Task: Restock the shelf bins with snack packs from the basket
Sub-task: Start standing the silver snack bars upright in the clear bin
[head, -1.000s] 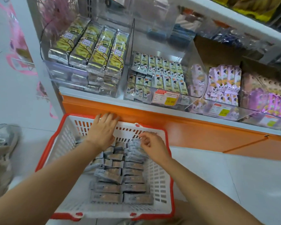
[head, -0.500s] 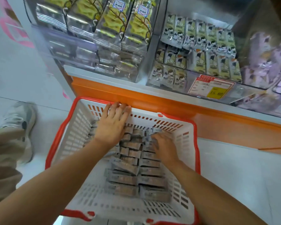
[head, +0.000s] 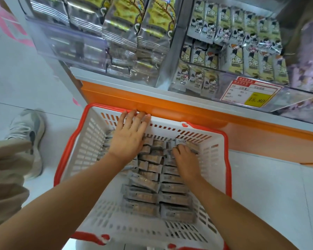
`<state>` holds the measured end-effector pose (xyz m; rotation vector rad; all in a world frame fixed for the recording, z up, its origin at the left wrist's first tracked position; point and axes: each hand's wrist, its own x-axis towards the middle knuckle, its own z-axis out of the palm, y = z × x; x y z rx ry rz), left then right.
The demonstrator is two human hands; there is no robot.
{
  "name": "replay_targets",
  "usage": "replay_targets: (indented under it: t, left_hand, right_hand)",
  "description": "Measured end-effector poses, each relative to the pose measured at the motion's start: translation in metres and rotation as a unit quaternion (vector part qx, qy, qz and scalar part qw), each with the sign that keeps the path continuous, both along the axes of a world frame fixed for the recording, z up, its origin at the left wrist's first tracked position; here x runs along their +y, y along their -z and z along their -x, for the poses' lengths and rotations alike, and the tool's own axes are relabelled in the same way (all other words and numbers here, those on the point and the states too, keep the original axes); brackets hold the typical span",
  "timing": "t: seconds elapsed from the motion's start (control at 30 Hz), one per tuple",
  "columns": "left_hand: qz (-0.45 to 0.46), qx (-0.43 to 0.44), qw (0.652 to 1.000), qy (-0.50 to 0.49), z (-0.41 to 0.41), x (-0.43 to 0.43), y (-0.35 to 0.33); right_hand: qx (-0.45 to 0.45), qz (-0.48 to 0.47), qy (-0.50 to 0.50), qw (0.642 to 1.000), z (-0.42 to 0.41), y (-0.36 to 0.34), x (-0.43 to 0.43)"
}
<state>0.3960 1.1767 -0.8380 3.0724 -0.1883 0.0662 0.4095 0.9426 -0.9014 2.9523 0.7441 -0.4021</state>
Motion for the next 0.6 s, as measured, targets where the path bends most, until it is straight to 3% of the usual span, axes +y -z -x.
replay_targets:
  t: [0.2,0.33,0.47,0.6]
  left_hand:
    - [-0.01,0.021,1.0,-0.008,0.001,-0.003,-0.008]
    - [-0.018,0.051,0.998,-0.015,0.004,-0.007,-0.019]
    - [-0.008,0.075,0.997,-0.027,0.006,-0.014,-0.033]
    - [0.071,0.089,0.992,-0.055,0.012,-0.03,-0.057]
  right_hand:
    - [-0.025,-0.086,-0.022,0.996,0.005,-0.01,-0.006]
    - [0.005,-0.199,0.03,0.98,0.003,-0.032,-0.012]
    - [0.077,-0.337,0.127,0.93,0.001,-0.066,-0.015]
    - [0.092,-0.417,0.17,0.888,0.003,-0.105,-0.016]
